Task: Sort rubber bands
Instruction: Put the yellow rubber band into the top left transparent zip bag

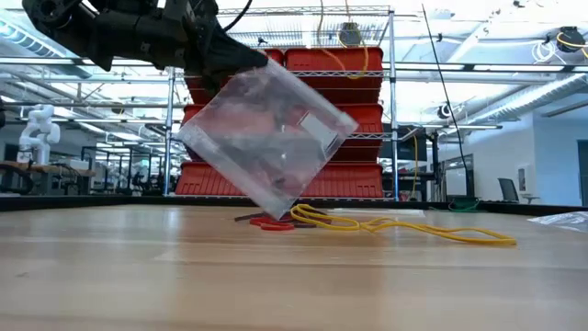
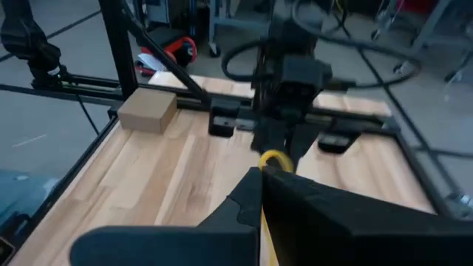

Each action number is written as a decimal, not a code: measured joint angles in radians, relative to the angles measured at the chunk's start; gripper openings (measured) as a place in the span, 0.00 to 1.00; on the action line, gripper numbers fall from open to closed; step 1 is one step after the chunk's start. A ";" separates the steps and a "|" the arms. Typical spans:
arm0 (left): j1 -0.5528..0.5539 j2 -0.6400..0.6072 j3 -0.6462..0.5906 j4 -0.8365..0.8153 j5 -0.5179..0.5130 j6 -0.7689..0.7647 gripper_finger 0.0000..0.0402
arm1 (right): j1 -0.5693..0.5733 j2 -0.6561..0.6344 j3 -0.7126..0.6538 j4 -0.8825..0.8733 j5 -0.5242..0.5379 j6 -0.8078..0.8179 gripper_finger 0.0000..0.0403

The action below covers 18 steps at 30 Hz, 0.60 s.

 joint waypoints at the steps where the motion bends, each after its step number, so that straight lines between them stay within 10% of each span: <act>1: 0.000 0.000 0.000 0.008 0.005 0.000 0.00 | 0.000 0.003 0.010 0.000 0.000 -0.010 0.00; 18: 0.000 0.000 0.043 0.068 0.097 0.005 0.00 | -0.002 0.033 0.038 0.016 0.000 -0.110 0.00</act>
